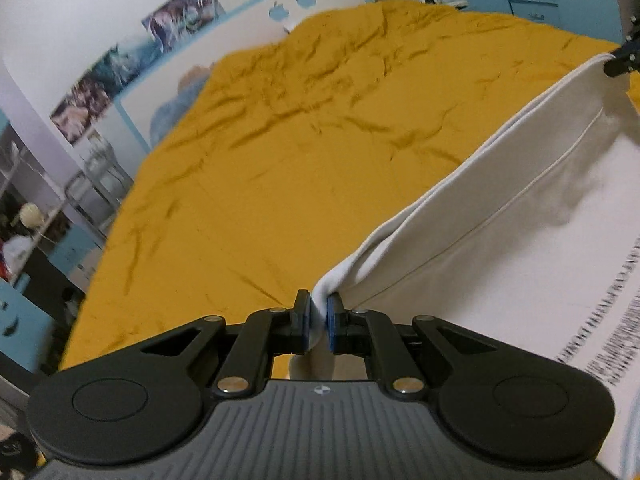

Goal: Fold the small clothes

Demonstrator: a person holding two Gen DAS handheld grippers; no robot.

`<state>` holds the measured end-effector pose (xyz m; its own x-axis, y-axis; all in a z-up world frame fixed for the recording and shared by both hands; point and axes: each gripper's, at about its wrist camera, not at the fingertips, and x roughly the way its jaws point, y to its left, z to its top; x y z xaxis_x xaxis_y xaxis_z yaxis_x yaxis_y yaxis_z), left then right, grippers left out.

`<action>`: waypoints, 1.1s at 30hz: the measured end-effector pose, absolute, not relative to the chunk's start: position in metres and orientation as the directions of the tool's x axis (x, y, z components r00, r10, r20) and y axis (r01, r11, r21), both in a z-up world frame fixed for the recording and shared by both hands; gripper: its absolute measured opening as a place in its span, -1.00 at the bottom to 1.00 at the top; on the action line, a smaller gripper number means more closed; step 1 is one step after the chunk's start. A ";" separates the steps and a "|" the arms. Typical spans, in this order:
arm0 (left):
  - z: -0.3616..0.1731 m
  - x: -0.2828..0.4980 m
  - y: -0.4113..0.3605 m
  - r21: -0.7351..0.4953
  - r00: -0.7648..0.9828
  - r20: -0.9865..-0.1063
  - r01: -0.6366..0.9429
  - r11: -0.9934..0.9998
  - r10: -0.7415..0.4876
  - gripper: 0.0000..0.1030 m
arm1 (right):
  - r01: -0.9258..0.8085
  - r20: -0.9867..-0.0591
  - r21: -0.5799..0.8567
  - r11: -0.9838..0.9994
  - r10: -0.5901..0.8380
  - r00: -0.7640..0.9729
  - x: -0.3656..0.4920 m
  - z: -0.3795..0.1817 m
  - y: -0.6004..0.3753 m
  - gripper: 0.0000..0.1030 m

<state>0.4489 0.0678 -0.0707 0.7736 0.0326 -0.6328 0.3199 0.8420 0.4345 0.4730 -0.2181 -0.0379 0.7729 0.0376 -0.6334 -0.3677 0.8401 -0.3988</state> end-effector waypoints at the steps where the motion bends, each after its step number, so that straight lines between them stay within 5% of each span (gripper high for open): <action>1: -0.076 0.453 0.069 0.423 0.771 -0.636 0.315 0.850 0.031 -0.79 | -0.367 -0.643 -0.392 0.844 0.035 0.765 0.482 -0.049 -0.216 -1.00; 9: -0.096 0.486 0.093 0.283 0.745 -0.667 0.272 0.920 -0.015 -0.31 | -0.342 -0.695 -0.331 0.879 0.018 0.719 0.532 -0.106 -0.209 -0.96; 11: -0.089 0.489 0.105 0.219 0.752 -0.658 0.249 0.943 -0.045 0.24 | -0.323 -0.685 -0.319 0.891 0.018 0.728 0.536 -0.106 -0.210 -0.48; 15: -0.067 0.481 0.139 0.072 0.795 -0.599 0.169 0.983 -0.093 0.61 | -0.267 -0.643 -0.306 0.914 0.009 0.766 0.531 -0.092 -0.220 -0.14; 20: -0.072 0.484 0.189 -0.192 0.758 -0.622 0.095 0.977 -0.196 0.59 | -0.184 -0.658 -0.185 0.965 0.017 0.753 0.525 -0.083 -0.253 -0.06; 24: -0.097 0.485 0.219 -0.361 0.720 -0.647 0.000 0.933 -0.250 0.41 | -0.075 -0.706 0.053 0.996 0.091 0.702 0.530 -0.097 -0.292 -0.07; 28: -0.114 0.493 0.239 -0.459 0.706 -0.646 -0.055 0.887 -0.290 0.04 | 0.036 -0.726 0.247 0.968 0.160 0.669 0.540 -0.116 -0.317 -0.14; 31: -0.118 0.503 0.240 -0.471 0.706 -0.643 -0.059 0.880 -0.297 -0.48 | 0.067 -0.709 0.371 0.926 0.236 0.665 0.545 -0.127 -0.324 -0.60; 33: -0.119 0.502 0.238 -0.454 0.716 -0.642 -0.064 0.889 -0.276 -0.65 | 0.076 -0.706 0.389 0.918 0.244 0.665 0.546 -0.131 -0.323 -0.69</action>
